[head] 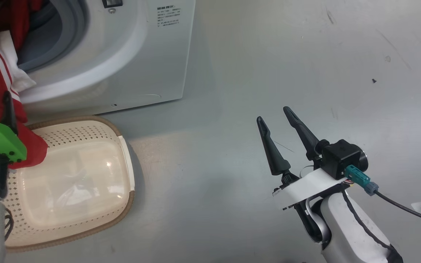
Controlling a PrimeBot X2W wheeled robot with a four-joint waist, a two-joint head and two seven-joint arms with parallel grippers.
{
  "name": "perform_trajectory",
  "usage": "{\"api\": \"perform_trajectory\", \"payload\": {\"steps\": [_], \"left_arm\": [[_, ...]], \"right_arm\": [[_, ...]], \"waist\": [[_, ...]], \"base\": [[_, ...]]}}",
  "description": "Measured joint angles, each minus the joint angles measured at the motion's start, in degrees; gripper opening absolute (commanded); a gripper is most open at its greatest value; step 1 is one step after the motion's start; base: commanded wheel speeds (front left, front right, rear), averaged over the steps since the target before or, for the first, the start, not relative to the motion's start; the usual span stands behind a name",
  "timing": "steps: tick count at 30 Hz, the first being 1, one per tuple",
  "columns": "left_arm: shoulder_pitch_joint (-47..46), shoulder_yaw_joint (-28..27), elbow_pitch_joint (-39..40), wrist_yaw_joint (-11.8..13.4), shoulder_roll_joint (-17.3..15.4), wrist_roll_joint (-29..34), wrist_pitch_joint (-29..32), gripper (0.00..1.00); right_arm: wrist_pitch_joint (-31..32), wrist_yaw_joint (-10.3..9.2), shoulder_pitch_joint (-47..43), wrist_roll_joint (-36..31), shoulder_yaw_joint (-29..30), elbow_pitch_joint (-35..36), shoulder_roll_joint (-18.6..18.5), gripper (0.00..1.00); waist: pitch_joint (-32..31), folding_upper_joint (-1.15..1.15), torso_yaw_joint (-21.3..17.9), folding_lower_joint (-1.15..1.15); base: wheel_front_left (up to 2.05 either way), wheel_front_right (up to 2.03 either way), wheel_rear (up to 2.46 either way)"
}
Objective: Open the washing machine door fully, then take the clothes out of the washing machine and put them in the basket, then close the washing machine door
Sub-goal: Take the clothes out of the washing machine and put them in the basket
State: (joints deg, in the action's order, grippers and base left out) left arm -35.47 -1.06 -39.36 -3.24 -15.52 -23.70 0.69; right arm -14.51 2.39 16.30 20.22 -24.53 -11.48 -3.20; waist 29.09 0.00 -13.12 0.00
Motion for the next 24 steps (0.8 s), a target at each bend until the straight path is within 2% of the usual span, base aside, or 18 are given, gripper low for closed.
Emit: {"api": "perform_trajectory", "payload": {"steps": [9, 24], "left_arm": [[-2.98, -1.15, -5.24, 1.87, -0.96, -0.43, 2.14, 1.00], [-7.76, -1.74, -9.61, 2.26, -2.87, -0.43, 3.33, 1.00]], "right_arm": [[0.00, -0.60, 0.20, 0.87, -1.00, 0.37, 0.00, 1.00], [0.00, -1.53, 0.95, 0.97, -1.78, 0.87, 0.01, 1.00]], "waist": [[1.10, 0.00, -1.01, 0.00], [2.63, 0.00, -1.93, 0.00]], "base": [[0.00, 0.00, 0.00], [0.00, 0.00, 0.00]]}}
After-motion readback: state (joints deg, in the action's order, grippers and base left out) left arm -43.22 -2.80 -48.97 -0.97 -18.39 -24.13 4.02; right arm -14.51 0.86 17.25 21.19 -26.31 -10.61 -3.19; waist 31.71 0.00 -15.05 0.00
